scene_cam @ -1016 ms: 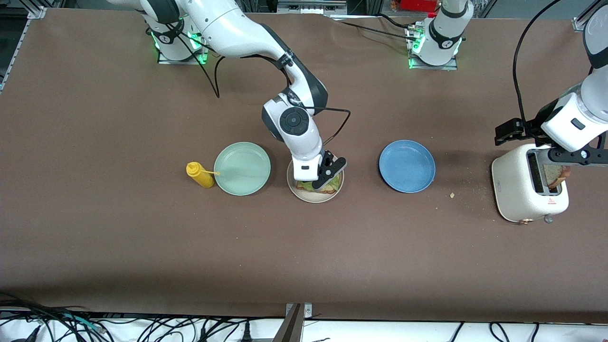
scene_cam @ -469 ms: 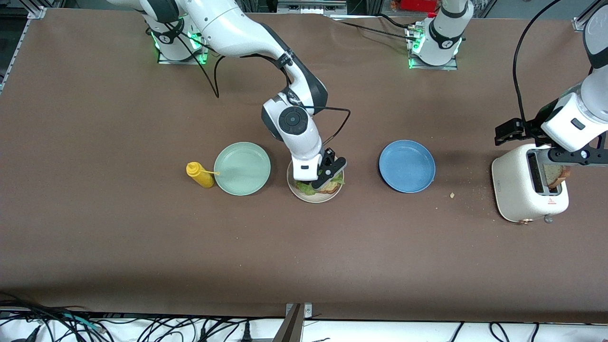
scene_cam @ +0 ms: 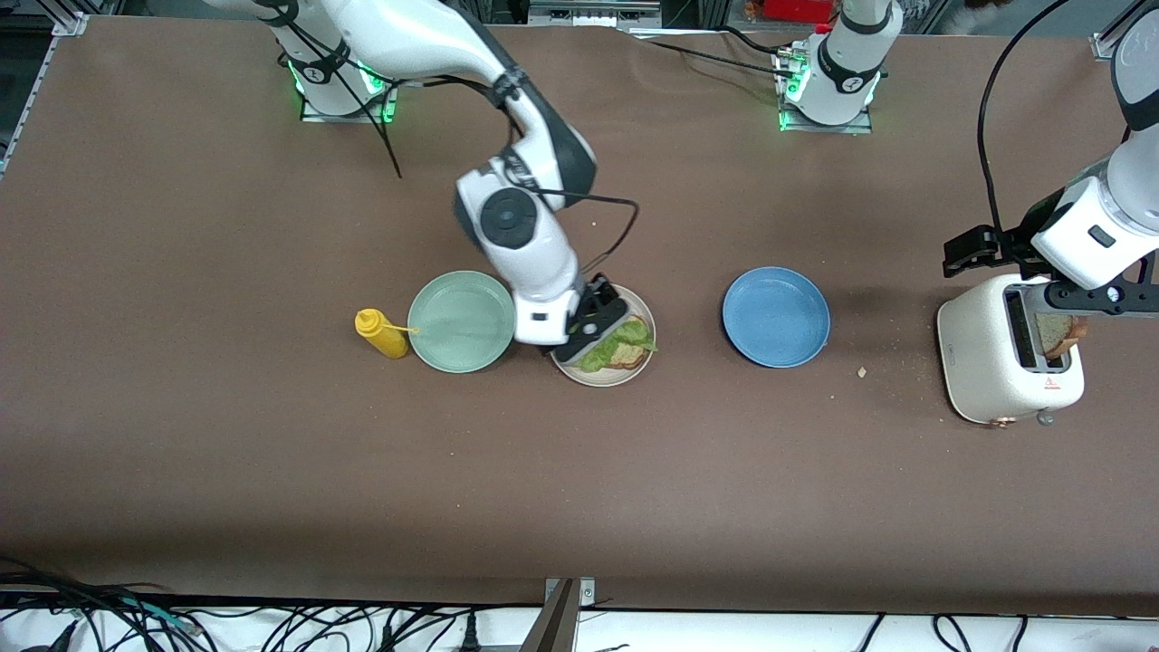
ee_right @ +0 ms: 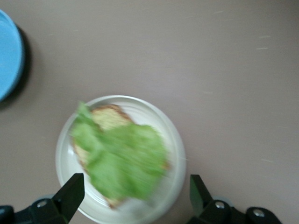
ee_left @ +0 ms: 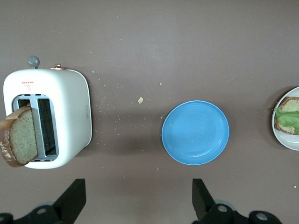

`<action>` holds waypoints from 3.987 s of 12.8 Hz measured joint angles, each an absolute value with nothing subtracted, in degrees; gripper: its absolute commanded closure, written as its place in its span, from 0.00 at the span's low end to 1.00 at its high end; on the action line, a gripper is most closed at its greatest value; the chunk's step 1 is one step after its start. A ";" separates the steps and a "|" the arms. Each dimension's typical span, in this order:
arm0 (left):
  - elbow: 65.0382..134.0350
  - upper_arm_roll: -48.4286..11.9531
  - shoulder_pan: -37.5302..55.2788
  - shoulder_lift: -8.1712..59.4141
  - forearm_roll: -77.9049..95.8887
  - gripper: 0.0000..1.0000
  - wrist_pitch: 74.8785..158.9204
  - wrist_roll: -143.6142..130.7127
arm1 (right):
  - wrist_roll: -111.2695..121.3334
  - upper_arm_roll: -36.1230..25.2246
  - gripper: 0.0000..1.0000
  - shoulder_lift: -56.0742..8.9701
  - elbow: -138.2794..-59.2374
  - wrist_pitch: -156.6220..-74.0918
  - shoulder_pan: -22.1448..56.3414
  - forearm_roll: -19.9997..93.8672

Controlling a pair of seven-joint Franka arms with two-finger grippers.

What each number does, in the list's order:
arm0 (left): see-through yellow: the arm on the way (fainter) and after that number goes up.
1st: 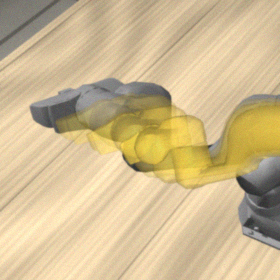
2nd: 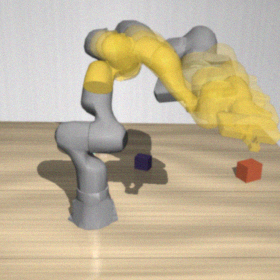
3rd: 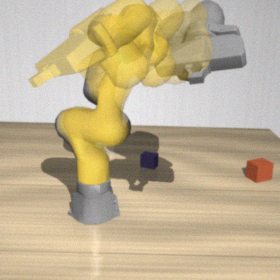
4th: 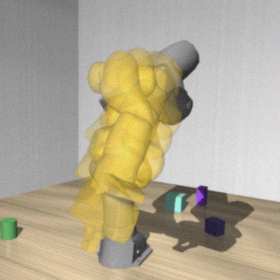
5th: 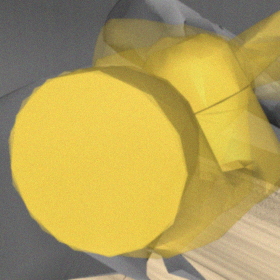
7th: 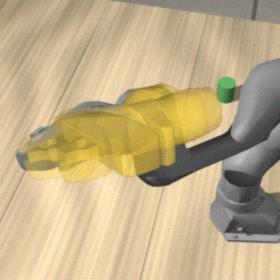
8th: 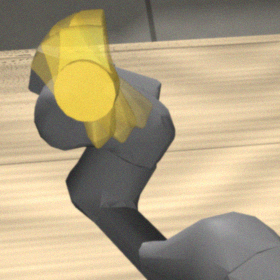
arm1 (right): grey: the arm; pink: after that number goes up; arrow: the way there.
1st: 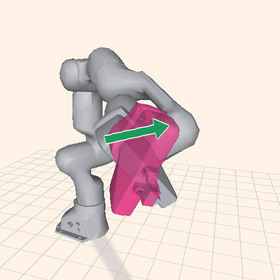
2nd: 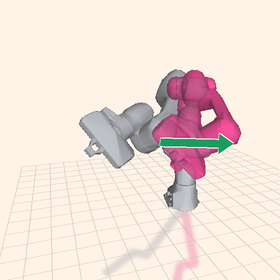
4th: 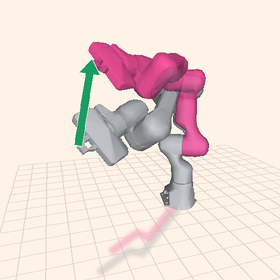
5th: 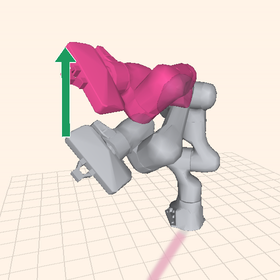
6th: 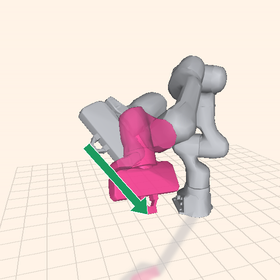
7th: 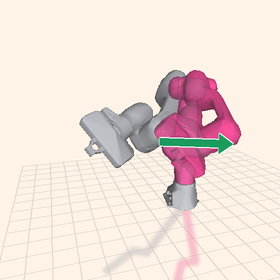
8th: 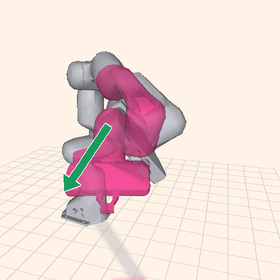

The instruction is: Make sandwich in beige plate with both arms

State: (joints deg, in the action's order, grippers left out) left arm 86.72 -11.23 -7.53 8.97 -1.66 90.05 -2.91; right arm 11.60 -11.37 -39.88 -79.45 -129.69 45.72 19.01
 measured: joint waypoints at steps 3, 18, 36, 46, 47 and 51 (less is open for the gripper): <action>86.73 -11.14 -7.71 8.99 -1.66 0.00 90.05 -2.91 | 16.17 -11.58 0.00 -29.30 -88.21 -128.90 38.26 19.25; 87.15 -10.29 -22.84 15.45 -6.54 0.00 101.95 10.99 | 5.01 -8.37 0.00 3.73 -92.98 -90.48 13.45 3.79; 113.14 -10.49 -30.38 11.87 -9.19 1.00 124.68 15.31 | 1.14 -5.65 0.00 0.70 -88.82 -84.53 9.72 0.28; 98.69 -14.92 -30.38 9.93 -10.59 1.00 109.36 15.31 | 1.14 -5.97 0.00 0.28 -88.05 -84.53 9.76 2.04; 96.25 -16.58 -30.36 9.89 -10.93 1.00 106.54 15.31 | 1.14 -6.00 0.00 0.22 -88.05 -84.53 9.75 2.04; 91.78 -27.70 -29.73 10.19 -7.53 1.00 98.13 13.88 | 1.14 -6.12 0.00 0.12 -88.03 -84.53 9.71 2.03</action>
State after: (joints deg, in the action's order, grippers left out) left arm 91.78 -27.70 -29.73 10.19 -7.53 98.13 13.88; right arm 1.14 -6.12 0.12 -88.03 -84.53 9.71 2.03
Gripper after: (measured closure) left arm 0.921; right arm 0.000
